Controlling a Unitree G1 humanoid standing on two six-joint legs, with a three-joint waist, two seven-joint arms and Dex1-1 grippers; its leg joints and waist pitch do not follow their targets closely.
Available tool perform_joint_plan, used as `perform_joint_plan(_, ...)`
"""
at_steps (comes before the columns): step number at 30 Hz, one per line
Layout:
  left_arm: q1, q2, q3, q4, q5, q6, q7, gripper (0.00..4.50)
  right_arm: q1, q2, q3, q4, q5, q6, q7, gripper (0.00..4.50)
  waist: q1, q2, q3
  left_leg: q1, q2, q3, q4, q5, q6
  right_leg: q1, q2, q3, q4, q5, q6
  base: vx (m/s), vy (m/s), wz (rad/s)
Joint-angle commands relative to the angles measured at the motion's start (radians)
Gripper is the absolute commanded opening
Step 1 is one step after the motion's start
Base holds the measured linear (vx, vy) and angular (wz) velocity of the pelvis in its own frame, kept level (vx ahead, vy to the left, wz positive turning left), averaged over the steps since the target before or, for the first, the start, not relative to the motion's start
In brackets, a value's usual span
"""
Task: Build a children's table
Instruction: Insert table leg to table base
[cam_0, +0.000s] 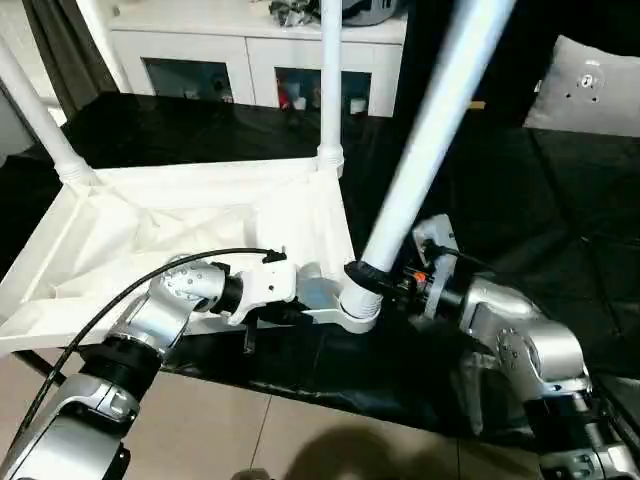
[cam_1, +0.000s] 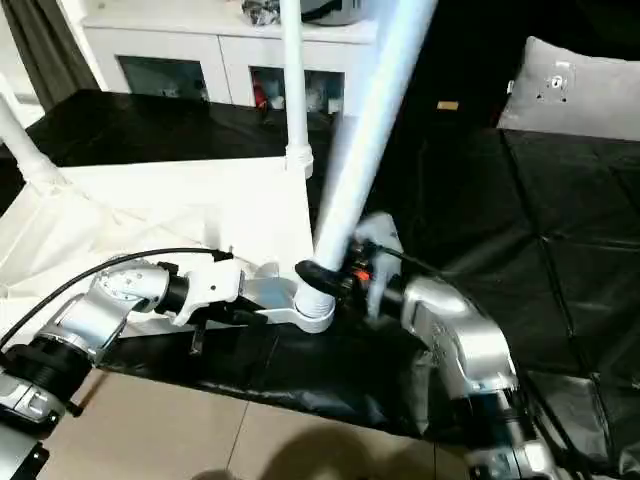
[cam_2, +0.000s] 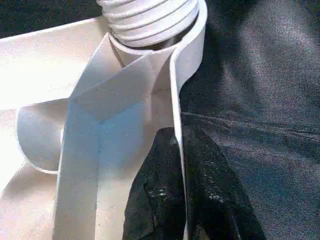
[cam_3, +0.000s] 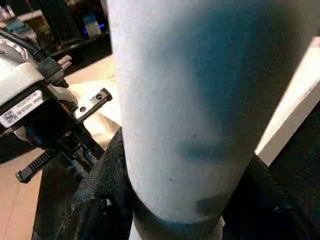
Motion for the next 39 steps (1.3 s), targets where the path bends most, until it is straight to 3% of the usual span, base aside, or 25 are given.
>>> perform_joint_plan(1, -0.001, -0.001, -0.015, -0.002, 0.018, -0.004, 0.005, 0.00, 0.040, -0.007, 0.016, 0.041, -0.040, 0.004, -0.007, 1.88, -0.006, -0.001, -0.062, -0.008, 0.009, 0.009, -0.069, -0.161, 0.033, 0.067, -0.060, 0.046, -0.079, -0.361, -0.097, 0.000, 0.000, 0.00)
perform_joint_plan(6, -0.002, 0.007, -0.015, 0.006, 0.024, -0.009, 0.008, 0.00, 0.058, -0.035, 0.081, 0.078, -0.183, -0.148, -0.073, 1.88, -0.011, 0.001, -0.057, -0.006, 0.006, 0.009, -0.071, -0.190, 0.028, 0.061, -0.059, 0.042, -0.090, -0.434, -0.071, 0.000, 0.000, 0.00)
perform_joint_plan(9, 0.001, 0.012, -0.016, 0.000, 0.025, -0.010, 0.005, 0.00, 0.048, -0.053, 0.121, 0.086, -0.225, -0.165, -0.075, 1.88, -0.023, -0.004, -0.047, 0.001, 0.002, 0.007, -0.075, -0.256, 0.028, 0.059, -0.058, 0.035, -0.106, -0.548, -0.036, 0.000, 0.000, 0.00)
perform_joint_plan(10, 0.003, 0.014, -0.016, -0.003, 0.026, -0.010, 0.004, 0.00, 0.044, -0.059, 0.136, 0.090, -0.241, -0.170, -0.076, 1.88, -0.031, 0.000, -0.043, 0.005, 0.000, 0.005, -0.076, -0.284, 0.027, 0.058, -0.057, 0.030, -0.112, -0.592, -0.021, 0.000, 0.000, 0.00)
perform_joint_plan(11, 0.006, 0.019, -0.019, -0.010, 0.025, -0.012, -0.001, 0.00, 0.036, -0.068, 0.162, 0.102, -0.266, -0.181, -0.070, 1.88, -0.037, -0.001, -0.041, 0.014, -0.001, 0.004, -0.075, -0.313, 0.030, 0.055, -0.058, 0.025, -0.123, -0.630, -0.009, 0.000, 0.000, 0.00)
perform_joint_plan(13, 0.010, 0.025, -0.021, -0.017, 0.025, -0.015, -0.008, 0.00, 0.029, -0.067, 0.174, 0.112, -0.276, -0.184, -0.065, 1.88, -0.045, 0.001, -0.047, 0.010, 0.003, -0.001, -0.080, -0.311, 0.035, 0.063, -0.060, 0.023, -0.121, -0.594, -0.017, 0.000, 0.000, 0.00)
perform_joint_plan(16, 0.013, 0.032, -0.026, -0.020, 0.024, -0.024, -0.020, 0.00, 0.014, -0.069, 0.196, 0.126, -0.285, -0.170, -0.049, 1.88, -0.055, 0.001, -0.045, 0.008, 0.005, -0.003, -0.084, -0.324, 0.037, 0.064, -0.059, 0.025, -0.118, -0.565, -0.034, 0.000, 0.000, 0.00)
perform_joint_plan(19, 0.004, 0.042, -0.033, -0.009, 0.027, -0.045, -0.045, 0.00, -0.016, -0.086, 0.265, 0.165, -0.306, -0.094, -0.001, 1.88, -0.060, 0.001, -0.046, 0.010, 0.005, -0.004, -0.084, -0.340, 0.036, 0.065, -0.058, 0.026, -0.115, -0.551, -0.043, 0.000, 0.000, 0.00)
perform_joint_plan(23, -0.022, 0.036, -0.032, 0.019, 0.027, -0.056, -0.051, 0.00, -0.033, -0.059, 0.254, 0.206, -0.279, -0.066, 0.004, 1.88, -0.065, 0.002, -0.045, 0.011, 0.005, -0.003, -0.084, -0.342, 0.038, 0.064, -0.059, 0.026, -0.118, -0.559, -0.049, 0.000, 0.000, 0.00)
perform_joint_plan(24, -0.033, 0.032, -0.031, 0.031, 0.027, -0.059, -0.051, 0.00, -0.040, -0.054, 0.252, 0.219, -0.278, -0.061, 0.002, 1.88, -0.068, 0.002, -0.042, 0.016, 0.004, -0.004, -0.084, -0.366, 0.033, 0.062, -0.059, 0.022, -0.123, -0.588, -0.042, 0.000, 0.000, 0.00)
perform_joint_plan(26, -0.069, 0.018, -0.028, 0.075, 0.028, -0.075, -0.047, 0.00, -0.056, -0.047, 0.257, 0.239, -0.285, -0.053, -0.001, 1.88, -0.082, 0.005, -0.035, 0.032, -0.006, -0.006, -0.076, -0.423, 0.031, 0.053, -0.056, 0.005, -0.144, -0.681, -0.008, 0.000, 0.000, 0.00)
perform_joint_plan(28, -0.121, 0.001, -0.021, 0.142, 0.036, -0.102, -0.028, 0.00, -0.070, -0.041, 0.263, 0.230, -0.280, -0.030, 0.004, 1.88, -0.090, 0.005, -0.035, 0.034, -0.006, -0.010, -0.076, -0.441, 0.032, 0.056, -0.054, -0.004, -0.151, -0.688, 0.008, 0.000, 0.000, 0.00)
perform_joint_plan(29, -0.146, -0.006, -0.018, 0.174, 0.042, -0.113, -0.012, 0.00, -0.076, -0.039, 0.265, 0.221, -0.273, -0.018, 0.006, 1.88, -0.091, 0.006, -0.036, 0.044, -0.010, -0.008, -0.069, -0.447, 0.034, 0.051, -0.052, -0.014, -0.159, -0.704, 0.021, 0.000, 0.000, 0.00)
perform_joint_plan(31, -0.203, -0.025, 0.001, 0.253, 0.046, -0.132, 0.030, 0.00, -0.085, -0.035, 0.269, 0.204, -0.271, 0.002, 0.007, 1.88, -0.094, 0.010, -0.033, 0.041, -0.009, -0.010, -0.071, -0.450, 0.039, 0.056, -0.049, -0.028, -0.169, -0.706, 0.036, 0.000, 0.000, 0.00)
perform_joint_plan(33, -0.223, -0.029, 0.006, 0.279, 0.049, -0.135, 0.042, 0.00, -0.086, -0.034, 0.271, 0.199, -0.272, 0.006, 0.008, 1.88, -0.102, 0.024, -0.027, 0.072, -0.002, -0.012, -0.063, -0.521, 0.039, 0.048, -0.045, -0.071, -0.199, -0.712, 0.054, -0.029, 0.014, 0.03)
perform_joint_plan(34, -0.234, -0.029, 0.005, 0.293, 0.055, -0.139, 0.046, 0.00, -0.086, -0.033, 0.273, 0.198, -0.273, 0.007, 0.008, 1.88, -0.115, 0.036, -0.026, 0.061, 0.024, -0.030, -0.081, -0.605, 0.043, 0.082, -0.039, -0.100, -0.186, -0.632, 0.066, -0.050, 0.006, -0.01)
perform_joint_plan(35, -0.247, -0.027, 0.005, 0.307, 0.058, -0.140, 0.046, 0.00, -0.086, -0.030, 0.275, 0.196, -0.274, 0.009, 0.007, 1.88, -0.097, 0.051, -0.021, -0.013, 0.095, -0.071, -0.160, -0.749, 0.037, 0.153, -0.052, -0.043, -0.026, -0.434, 0.025, -0.050, 0.006, -0.01)
perform_joint_plan(36, -0.261, -0.027, 0.008, 0.325, 0.055, -0.141, 0.041, 0.00, -0.087, -0.025, 0.277, 0.199, -0.276, 0.011, 0.004, 1.88, -0.042, 0.067, -0.021, -0.028, 0.110, -0.032, -0.214, -0.888, 0.000, 0.137, -0.039, -0.001, 0.075, -0.213, -0.045, -0.073, -0.018, 0.05)
perform_joint_plan(37, -0.261, -0.027, 0.008, 0.325, 0.055, -0.141, 0.041, 0.00, -0.087, -0.025, 0.277, 0.199, -0.276, 0.011, 0.004, 1.88, -0.055, 0.038, -0.023, 0.024, 0.098, -0.024, -0.205, -0.844, 0.021, 0.094, -0.038, 0.039, 0.071, -0.204, -0.041, 0.019, -0.064, 0.21)
perform_joint_plan(38, -0.263, -0.028, 0.012, 0.333, 0.047, -0.136, 0.029, 0.00, -0.087, -0.020, 0.277, 0.203, -0.277, 0.015, -0.001, 1.88, -0.052, -0.027, -0.022, 0.089, -0.012, -0.009, -0.075, -0.607, -0.015, 0.028, -0.079, 0.061, -0.091, -0.683, -0.023, 0.019, -0.064, 0.21)
perform_joint_plan(39, -0.259, -0.027, 0.019, 0.335, 0.033, -0.125, 0.006, 0.00, -0.089, -0.013, 0.277, 0.211, -0.279, 0.018, -0.008, 1.88, -0.040, -0.039, -0.020, 0.068, -0.040, 0.002, 0.012, -0.299, 0.024, 0.025, -0.132, 0.067, -0.148, -1.004, 0.024, 0.085, -0.080, 0.00)
